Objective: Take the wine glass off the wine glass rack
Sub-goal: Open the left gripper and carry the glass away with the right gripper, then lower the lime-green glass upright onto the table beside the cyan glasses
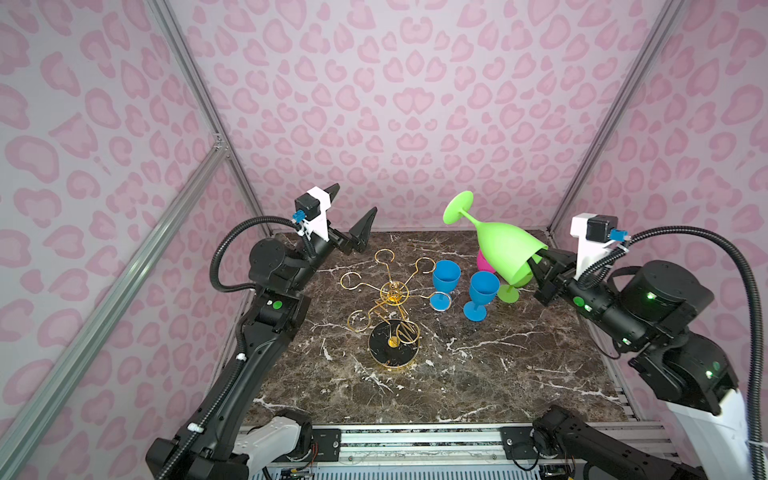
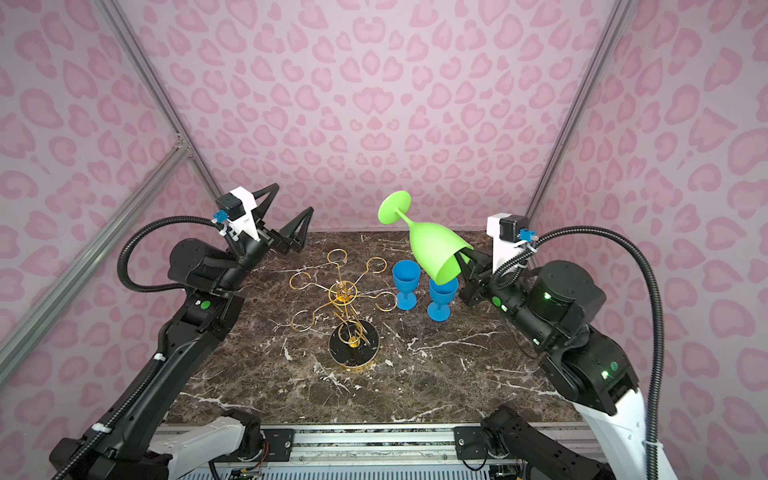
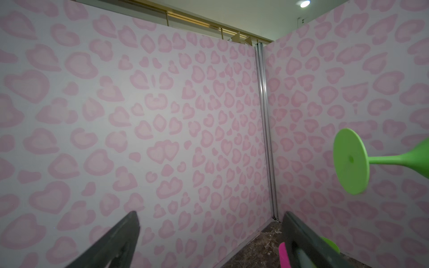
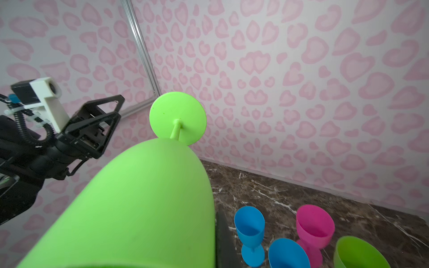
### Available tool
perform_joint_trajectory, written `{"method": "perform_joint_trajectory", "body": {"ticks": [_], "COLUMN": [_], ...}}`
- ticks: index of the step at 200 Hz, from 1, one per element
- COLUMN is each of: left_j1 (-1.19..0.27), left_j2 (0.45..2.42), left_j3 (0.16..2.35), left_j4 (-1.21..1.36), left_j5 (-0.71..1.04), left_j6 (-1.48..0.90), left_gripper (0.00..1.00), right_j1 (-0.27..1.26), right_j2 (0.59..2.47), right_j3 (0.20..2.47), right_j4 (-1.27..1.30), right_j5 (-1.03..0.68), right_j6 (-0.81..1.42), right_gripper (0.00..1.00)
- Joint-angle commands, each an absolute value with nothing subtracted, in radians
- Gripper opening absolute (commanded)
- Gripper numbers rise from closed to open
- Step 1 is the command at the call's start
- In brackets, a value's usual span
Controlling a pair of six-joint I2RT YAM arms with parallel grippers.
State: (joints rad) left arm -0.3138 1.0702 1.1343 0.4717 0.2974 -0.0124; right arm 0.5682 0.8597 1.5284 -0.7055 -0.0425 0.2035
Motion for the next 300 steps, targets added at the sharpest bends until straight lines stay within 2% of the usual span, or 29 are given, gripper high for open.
{"method": "perform_joint_trajectory", "body": {"ticks": [1,36,69,118,178,263,281,300], "left_j1": [-0.298,-0.257,-0.214,-0.175,-0.155,-0.131,-0.126,-0.123], "left_j2": [1.006,0.897,0.842,0.790,0.743,0.729,0.727,0.725], "left_j3": [1.065,0.944,0.874,0.806,0.713,0.660,0.658,0.648], "left_j4": [0.554,0.567,0.565,0.551,0.520,0.508,0.503,0.502], "left_j5": [0.109,0.012,-0.014,-0.043,-0.086,-0.117,-0.112,-0.114], "left_j6": [0.000,-0.022,-0.053,-0.083,-0.062,-0.049,-0.049,-0.046], "left_gripper": [0.98,0.97,0.97,0.97,0.97,0.97,0.97,0.97], "right_j1": [0.568,0.568,0.568,0.576,0.590,0.581,0.581,0.581], "right_j2": [0.861,0.882,0.945,1.089,1.348,1.612,1.640,1.654], "right_j3": [1.566,1.575,1.521,1.406,1.402,1.451,1.460,1.477], "right_j4": [-1.107,-1.350,-1.429,-1.345,-1.299,-1.243,-1.234,-1.236], "right_j5": [0.110,0.170,0.102,0.042,0.117,0.064,0.047,0.045], "right_j6": [0.234,0.274,0.268,0.248,0.221,0.165,0.156,0.150], "right_gripper": [0.00,0.00,0.00,0.00,0.00,0.01,0.03,0.10]}}
